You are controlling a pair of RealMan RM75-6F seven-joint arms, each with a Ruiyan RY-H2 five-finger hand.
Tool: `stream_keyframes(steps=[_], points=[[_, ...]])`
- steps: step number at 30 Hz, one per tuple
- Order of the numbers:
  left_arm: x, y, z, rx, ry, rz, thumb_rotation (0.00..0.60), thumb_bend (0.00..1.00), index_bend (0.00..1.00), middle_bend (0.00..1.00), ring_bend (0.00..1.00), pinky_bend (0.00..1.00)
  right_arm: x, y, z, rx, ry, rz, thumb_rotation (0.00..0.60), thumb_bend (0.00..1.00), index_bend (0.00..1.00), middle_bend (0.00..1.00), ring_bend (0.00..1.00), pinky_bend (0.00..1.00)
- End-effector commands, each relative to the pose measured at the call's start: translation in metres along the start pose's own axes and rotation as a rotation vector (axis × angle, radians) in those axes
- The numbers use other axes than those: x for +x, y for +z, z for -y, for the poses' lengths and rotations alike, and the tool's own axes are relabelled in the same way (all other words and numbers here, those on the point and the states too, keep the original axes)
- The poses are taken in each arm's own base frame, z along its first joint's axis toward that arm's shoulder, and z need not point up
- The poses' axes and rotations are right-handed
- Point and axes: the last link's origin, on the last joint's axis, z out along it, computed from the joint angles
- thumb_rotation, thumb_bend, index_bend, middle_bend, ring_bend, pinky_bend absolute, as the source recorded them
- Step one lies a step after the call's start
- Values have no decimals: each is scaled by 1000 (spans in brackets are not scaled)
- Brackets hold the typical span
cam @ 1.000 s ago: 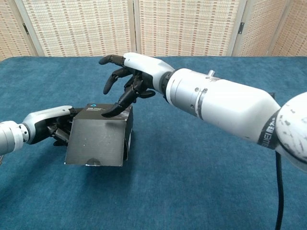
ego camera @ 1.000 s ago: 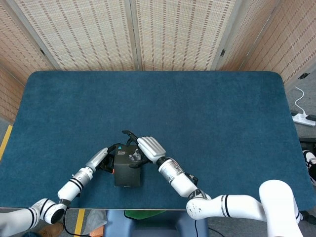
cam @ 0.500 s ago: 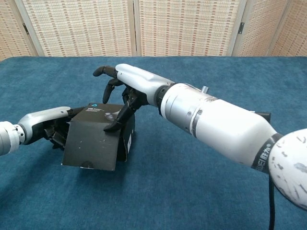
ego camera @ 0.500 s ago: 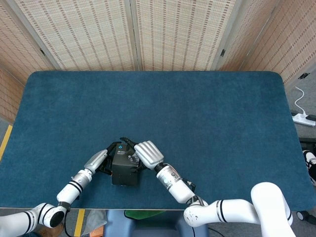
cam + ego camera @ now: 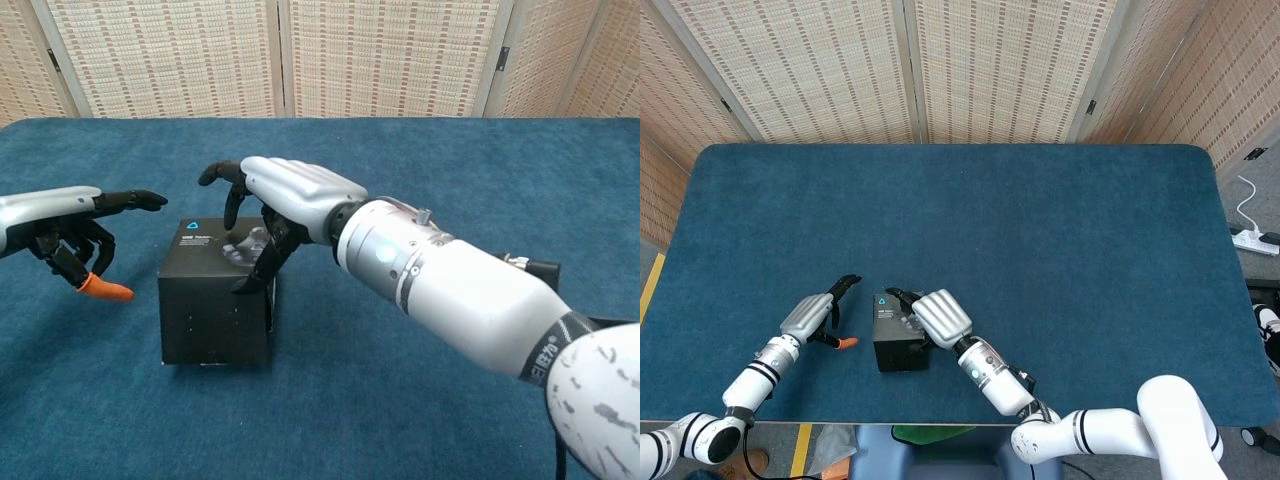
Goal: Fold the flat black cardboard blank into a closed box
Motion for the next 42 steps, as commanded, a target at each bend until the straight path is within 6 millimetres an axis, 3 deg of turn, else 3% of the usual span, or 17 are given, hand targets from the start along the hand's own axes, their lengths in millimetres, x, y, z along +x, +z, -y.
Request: stream_keyframes(steps=[1,6,10,17,27,33,36,40,42], points=[[6,-2,-1,1,-7,-7,600,195,0,14,645,817,-10,-2,-2,17,-64,-4,600,0,171,320,744,1000],[9,-3,-2,-3,-16,-1,600,194,0,15,645,818,-23,-2,-6,54,-168,-24,600,0,237,357,744,1000],[7,-4,-3,-10,-22,8,600,194,0,13,641,818,-31,1,-11,97,-261,-51,600,7,321,467,753,1000],[7,-5,-1,-12,-30,9,600,195,0,11,636,819,-34,4,-16,113,-297,-94,600,142,406,617,762,1000],[21,-13,10,0,141,-126,600,195,0,11,592,812,-4,-10,-21,133,-161,-217,600,152,407,447,769,1000],[29,-28,20,37,232,-240,600,195,0,35,549,795,33,-45,-50,103,-106,-300,600,167,407,443,767,1000],[36,-38,28,72,272,-309,600,195,0,41,467,708,54,-73,-73,38,-161,-308,600,169,407,475,730,1000],[43,-57,37,117,355,-407,600,196,2,71,294,497,84,-121,-107,-107,-252,-299,600,184,368,442,525,971],[45,-65,42,138,387,-438,600,196,14,87,251,418,94,-144,-120,-175,-268,-285,600,187,295,373,408,817]])
